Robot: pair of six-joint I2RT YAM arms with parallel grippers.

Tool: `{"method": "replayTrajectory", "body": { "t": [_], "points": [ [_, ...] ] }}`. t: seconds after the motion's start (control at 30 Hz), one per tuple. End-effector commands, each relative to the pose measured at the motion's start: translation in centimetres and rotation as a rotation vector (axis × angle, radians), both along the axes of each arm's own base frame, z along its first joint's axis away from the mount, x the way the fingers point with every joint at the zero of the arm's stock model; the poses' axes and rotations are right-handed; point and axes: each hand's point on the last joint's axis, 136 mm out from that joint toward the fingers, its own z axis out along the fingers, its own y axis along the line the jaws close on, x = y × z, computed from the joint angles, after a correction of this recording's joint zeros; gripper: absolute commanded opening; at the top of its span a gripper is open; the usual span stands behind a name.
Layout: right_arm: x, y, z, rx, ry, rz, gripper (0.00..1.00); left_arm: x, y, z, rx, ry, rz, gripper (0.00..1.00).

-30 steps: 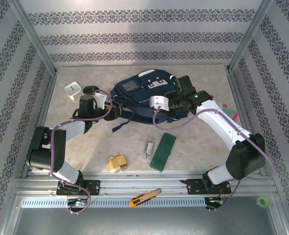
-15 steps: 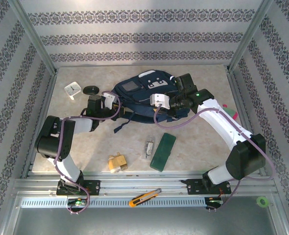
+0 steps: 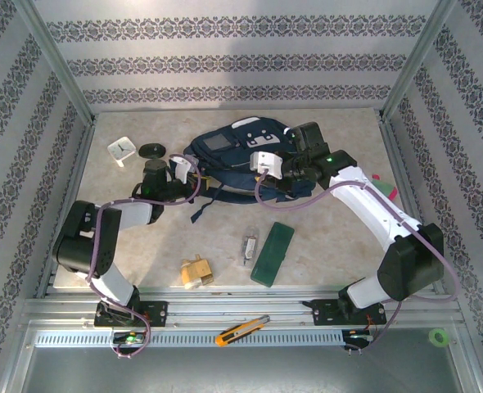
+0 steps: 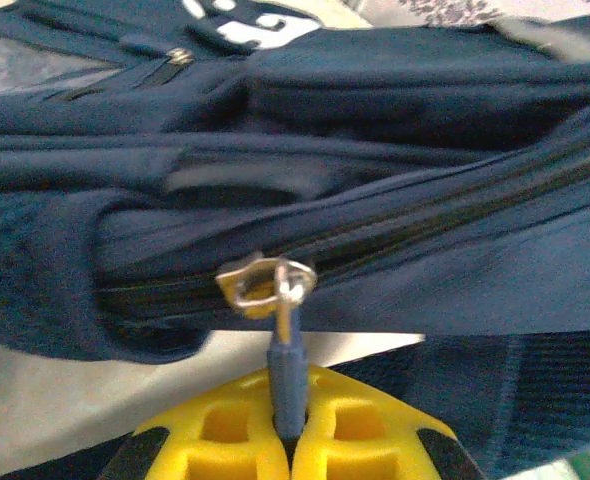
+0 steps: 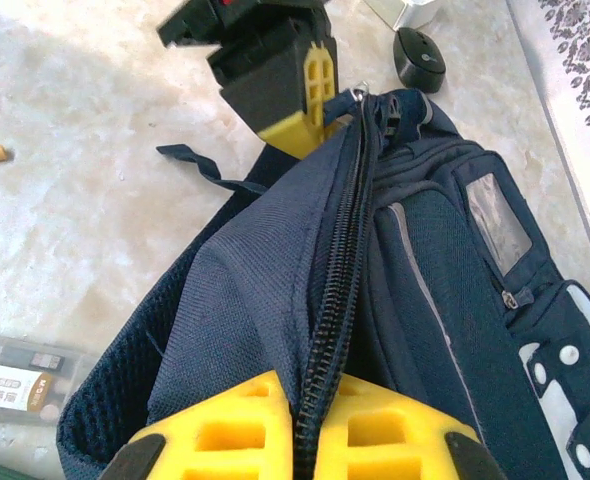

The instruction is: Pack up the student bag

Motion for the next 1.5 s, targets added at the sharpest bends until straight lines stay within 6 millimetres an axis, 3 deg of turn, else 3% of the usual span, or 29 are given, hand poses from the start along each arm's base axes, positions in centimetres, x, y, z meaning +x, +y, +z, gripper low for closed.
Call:
{"method": "replayTrajectory", "body": {
  "t": [0.0,0.13,0.33,0.43,0.47,0.53,0.57,0.63,0.73,0.83,0.93,1.03,1.13,1.27,1.47],
  "points": [
    [1.9,0.8,0.6,0.027,-0.085,-0.043,0.0,-3.0,-2.6,3.0,-0.006,-0.074,-0.178,0.0],
    [2.4,1.4,-1.2,0.01,-0.079,-0.066,0.0,-4.4,-3.7,4.7,-0.019,-0.07,-0.243,0.0],
    [3.8,3.1,-3.0,0.044,-0.079,-0.124,0.0,-7.0,-6.7,5.8,0.022,-0.039,-0.378,0.0],
    [3.9,4.1,-3.4,0.087,-0.047,-0.131,0.02,-6.7,-7.2,6.3,0.02,-0.022,-0.347,0.0],
    [3.8,4.3,-3.4,0.103,-0.024,-0.137,0.1,-6.1,-6.9,6.0,0.029,-0.004,-0.309,0.0],
    [2.9,4.3,-2.6,0.157,0.072,-0.164,0.38,-5.0,-5.6,4.3,0.099,0.048,-0.207,0.0],
    [2.3,4.1,-2.3,0.184,0.134,-0.18,0.46,-4.5,-4.8,3.3,0.14,0.077,-0.158,0.0],
    [1.4,3.3,-1.6,0.246,0.29,-0.281,0.57,-3.8,-3.0,1.4,0.204,0.158,-0.063,0.0],
    [0.9,1.2,-1.8,0.316,0.522,-0.487,0.64,-4.0,-1.7,-0.6,0.231,0.239,-0.01,0.0],
    [2.5,-2.4,-4.3,0.406,0.788,-0.859,0.64,-4.1,-1.0,-2.1,0.252,0.32,0.043,0.0],
    [2.8,-4.3,-7.2,0.418,0.956,-1.063,0.63,-4.1,-0.5,-3.1,0.272,0.382,0.08,0.0],
    [2.7,-4.8,-8.9,0.402,1.039,-1.128,0.62,-4.2,-0.4,-3.6,0.283,0.404,0.093,0.0],
    [3.2,-4.5,-12.9,0.397,1.153,-1.278,0.59,-5.4,-0.5,-4.2,0.328,0.424,0.065,0.0],
    [3.1,-3.4,-14.9,0.382,1.209,-1.32,0.54,-6.6,-1.1,-4.5,0.329,0.447,0.02,0.0],
    [3.6,-3.7,-17.4,0.425,1.192,-1.442,0.44,-8.7,-3.0,-4.4,0.315,0.468,-0.092,0.0]
  ]
}}
